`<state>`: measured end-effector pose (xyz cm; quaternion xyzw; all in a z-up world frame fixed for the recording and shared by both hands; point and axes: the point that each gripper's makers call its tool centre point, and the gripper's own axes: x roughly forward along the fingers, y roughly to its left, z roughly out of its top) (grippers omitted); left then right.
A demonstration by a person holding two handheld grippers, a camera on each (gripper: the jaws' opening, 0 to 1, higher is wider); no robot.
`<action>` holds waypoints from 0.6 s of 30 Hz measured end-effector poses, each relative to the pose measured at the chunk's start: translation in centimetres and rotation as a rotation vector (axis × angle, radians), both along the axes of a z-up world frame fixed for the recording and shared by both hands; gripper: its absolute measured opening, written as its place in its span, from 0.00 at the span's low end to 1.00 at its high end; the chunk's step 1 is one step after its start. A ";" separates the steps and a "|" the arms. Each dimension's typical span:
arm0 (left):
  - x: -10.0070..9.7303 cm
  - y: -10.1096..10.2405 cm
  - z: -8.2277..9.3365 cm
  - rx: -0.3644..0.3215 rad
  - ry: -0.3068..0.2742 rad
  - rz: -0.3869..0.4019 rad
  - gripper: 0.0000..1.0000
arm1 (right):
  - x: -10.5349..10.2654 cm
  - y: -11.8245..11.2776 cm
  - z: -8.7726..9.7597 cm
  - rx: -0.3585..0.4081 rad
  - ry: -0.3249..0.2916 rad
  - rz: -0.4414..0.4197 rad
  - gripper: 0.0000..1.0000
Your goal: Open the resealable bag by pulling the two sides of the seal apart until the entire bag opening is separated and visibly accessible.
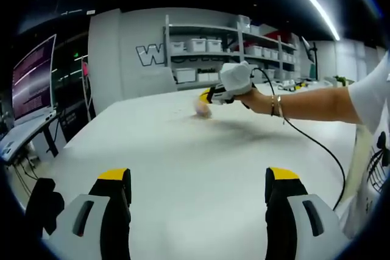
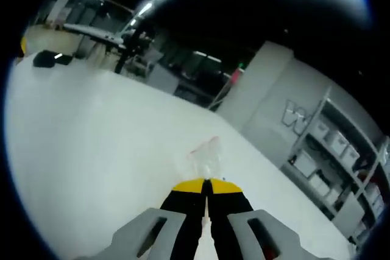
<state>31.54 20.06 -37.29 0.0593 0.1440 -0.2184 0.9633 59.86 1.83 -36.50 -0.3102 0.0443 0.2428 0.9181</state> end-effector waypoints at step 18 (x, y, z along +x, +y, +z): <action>-0.7 -0.1 0.5 0.008 -0.013 0.005 0.90 | -0.4 -1.1 1.4 0.041 -0.018 -0.021 0.00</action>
